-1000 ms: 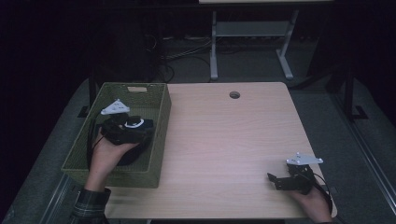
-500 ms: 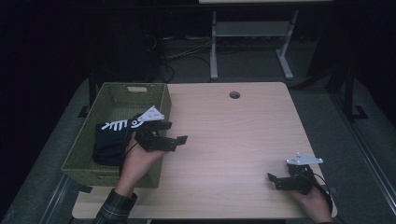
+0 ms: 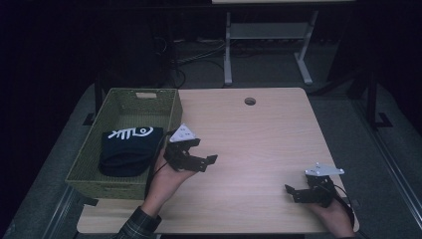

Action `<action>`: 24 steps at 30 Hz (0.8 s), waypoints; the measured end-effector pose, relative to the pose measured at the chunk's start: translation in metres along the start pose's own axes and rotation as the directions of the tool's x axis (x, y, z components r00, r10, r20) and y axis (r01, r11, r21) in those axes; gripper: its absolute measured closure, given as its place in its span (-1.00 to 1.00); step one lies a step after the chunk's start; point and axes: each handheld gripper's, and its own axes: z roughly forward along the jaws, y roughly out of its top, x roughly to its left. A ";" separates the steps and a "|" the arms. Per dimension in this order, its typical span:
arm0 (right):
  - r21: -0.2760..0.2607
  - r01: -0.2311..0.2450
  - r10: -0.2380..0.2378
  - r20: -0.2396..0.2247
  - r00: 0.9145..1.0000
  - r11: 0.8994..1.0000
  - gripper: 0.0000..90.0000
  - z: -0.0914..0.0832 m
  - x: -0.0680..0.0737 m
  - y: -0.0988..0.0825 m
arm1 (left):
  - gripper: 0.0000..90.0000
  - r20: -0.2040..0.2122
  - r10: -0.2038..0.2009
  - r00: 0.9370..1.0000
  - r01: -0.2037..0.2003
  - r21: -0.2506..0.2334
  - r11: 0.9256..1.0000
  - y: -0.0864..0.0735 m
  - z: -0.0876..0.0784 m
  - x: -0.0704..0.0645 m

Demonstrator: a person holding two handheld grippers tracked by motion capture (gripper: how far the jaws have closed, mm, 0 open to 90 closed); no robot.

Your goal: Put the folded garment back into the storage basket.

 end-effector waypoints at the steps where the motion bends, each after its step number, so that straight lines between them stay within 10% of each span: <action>1: -0.001 0.001 -0.001 -0.001 1.000 1.000 -0.82 0.000 0.000 0.000 | -0.66 -0.005 0.007 1.000 -0.007 0.003 1.000 -0.001 0.002 -0.002; 24: 0.001 0.000 0.000 0.001 1.000 1.000 -0.82 0.000 0.000 0.000 | -0.70 -0.031 0.076 0.997 -0.071 0.128 0.989 -0.058 0.065 -0.020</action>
